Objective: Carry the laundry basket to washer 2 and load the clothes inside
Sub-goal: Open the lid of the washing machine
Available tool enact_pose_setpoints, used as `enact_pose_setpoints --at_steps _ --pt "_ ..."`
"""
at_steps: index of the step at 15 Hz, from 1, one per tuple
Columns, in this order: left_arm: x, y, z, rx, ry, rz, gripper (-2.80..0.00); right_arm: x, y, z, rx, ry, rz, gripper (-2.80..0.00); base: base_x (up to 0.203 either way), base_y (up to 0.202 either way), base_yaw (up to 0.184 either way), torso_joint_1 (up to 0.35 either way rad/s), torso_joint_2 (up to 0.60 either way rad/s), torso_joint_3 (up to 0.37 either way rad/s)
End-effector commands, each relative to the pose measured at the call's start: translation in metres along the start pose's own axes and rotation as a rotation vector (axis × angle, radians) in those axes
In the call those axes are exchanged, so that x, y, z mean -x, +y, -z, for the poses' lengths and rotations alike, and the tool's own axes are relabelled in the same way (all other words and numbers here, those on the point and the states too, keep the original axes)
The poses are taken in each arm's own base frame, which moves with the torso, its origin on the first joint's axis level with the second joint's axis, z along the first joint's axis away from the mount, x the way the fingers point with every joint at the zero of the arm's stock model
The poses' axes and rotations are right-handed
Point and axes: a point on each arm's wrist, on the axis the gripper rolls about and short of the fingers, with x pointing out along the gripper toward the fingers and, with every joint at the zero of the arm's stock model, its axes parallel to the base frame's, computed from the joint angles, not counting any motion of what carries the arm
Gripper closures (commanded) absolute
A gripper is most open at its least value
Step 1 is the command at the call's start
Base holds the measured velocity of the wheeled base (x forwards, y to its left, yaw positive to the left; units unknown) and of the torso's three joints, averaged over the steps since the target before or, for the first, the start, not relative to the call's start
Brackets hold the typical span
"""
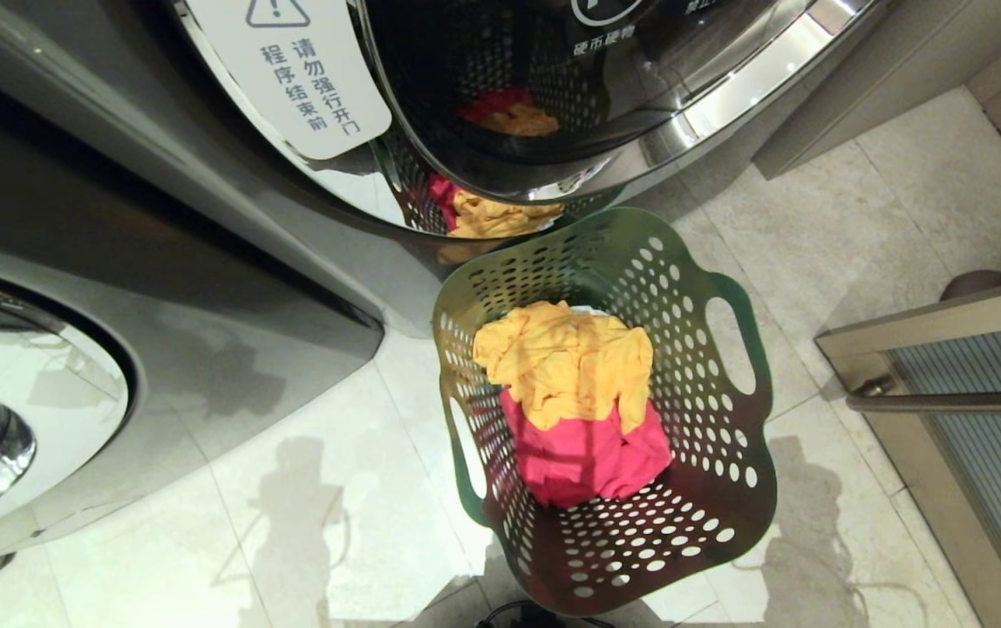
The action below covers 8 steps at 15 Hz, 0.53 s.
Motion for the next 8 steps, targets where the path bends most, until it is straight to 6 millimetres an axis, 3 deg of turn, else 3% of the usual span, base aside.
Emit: enact_pose_setpoints --at_steps 1,5,8 --pt "0.0 0.0 0.0 0.001 0.001 0.001 0.0 -0.0002 0.0 0.0004 -0.001 0.005 -0.001 0.0 0.0 0.0 0.0 0.0 0.0 0.0" --pt "0.0 0.0 -0.0001 -0.004 -0.001 0.0 0.0 -0.0002 0.0001 0.0004 -0.004 0.005 -0.002 0.0 0.0 0.0 0.0 0.001 0.0 0.019" --pt "0.0 0.0 -0.0003 -0.001 -0.002 -0.001 0.0 -0.0002 0.0001 0.0004 -0.004 0.005 0.0 0.0 0.0 0.0 0.0 0.003 0.0 0.165"
